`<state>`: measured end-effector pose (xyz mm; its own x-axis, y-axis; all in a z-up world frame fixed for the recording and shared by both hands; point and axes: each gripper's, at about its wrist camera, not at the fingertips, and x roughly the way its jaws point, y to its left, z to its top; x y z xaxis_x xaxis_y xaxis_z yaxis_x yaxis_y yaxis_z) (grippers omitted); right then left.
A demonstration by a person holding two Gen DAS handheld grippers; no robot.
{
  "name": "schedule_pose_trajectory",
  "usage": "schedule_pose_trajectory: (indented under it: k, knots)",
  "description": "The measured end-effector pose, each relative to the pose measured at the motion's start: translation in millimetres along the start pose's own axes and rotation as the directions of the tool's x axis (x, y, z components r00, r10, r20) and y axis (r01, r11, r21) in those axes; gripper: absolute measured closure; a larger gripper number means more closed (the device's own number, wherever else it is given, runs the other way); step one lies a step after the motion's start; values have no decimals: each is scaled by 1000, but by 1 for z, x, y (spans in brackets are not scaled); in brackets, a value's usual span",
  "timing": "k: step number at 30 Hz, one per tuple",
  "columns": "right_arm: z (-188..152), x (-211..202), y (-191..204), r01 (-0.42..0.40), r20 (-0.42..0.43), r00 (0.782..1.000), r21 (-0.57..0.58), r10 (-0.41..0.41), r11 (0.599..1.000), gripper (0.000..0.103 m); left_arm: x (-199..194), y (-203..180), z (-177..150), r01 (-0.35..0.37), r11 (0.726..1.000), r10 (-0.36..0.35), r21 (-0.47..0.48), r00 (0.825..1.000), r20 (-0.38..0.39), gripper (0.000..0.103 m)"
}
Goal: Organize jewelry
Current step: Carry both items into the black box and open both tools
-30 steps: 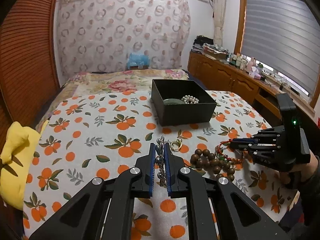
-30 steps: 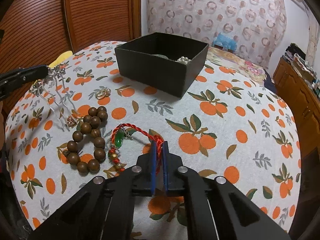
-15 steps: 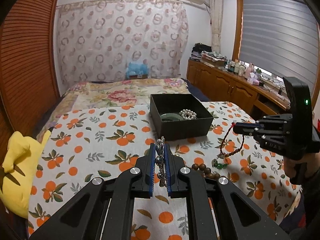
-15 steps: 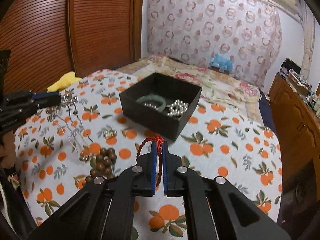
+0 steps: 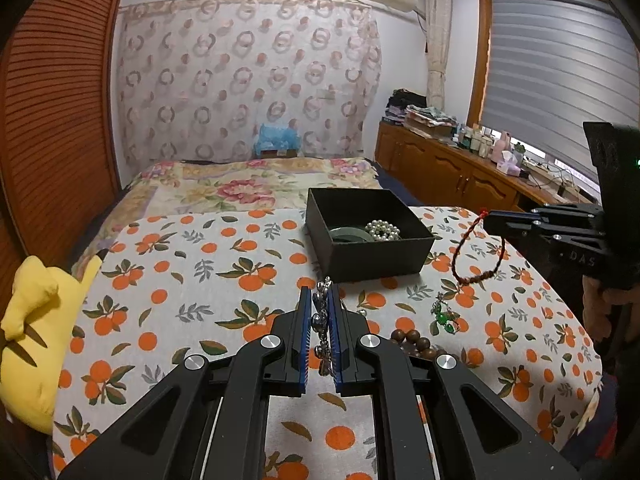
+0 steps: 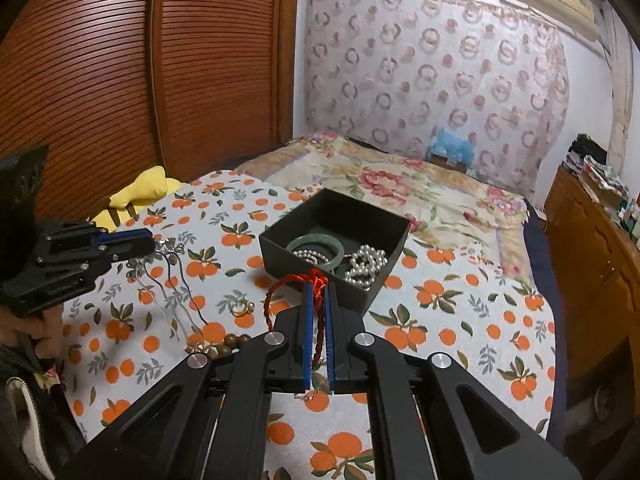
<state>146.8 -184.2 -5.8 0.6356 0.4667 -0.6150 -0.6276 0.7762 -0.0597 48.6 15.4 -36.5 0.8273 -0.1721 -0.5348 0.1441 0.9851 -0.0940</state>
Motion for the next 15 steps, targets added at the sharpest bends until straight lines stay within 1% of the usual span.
schedule_pose_trajectory:
  k: [4,10,15]
  knots:
    - [6,7,-3,13,0,1000,-5,-13,1000,97,0,0,3,-3,1000,3,11,1000,13,96]
    - [21,31,-21,42,17,999,24,-42,999,97,3,-6,20,-4,1000,3,27,999,42,96]
    - [38,61,-41,29,10,1000,75,-29,997,97,12,-12,38,-4,999,1,46,998,66,96]
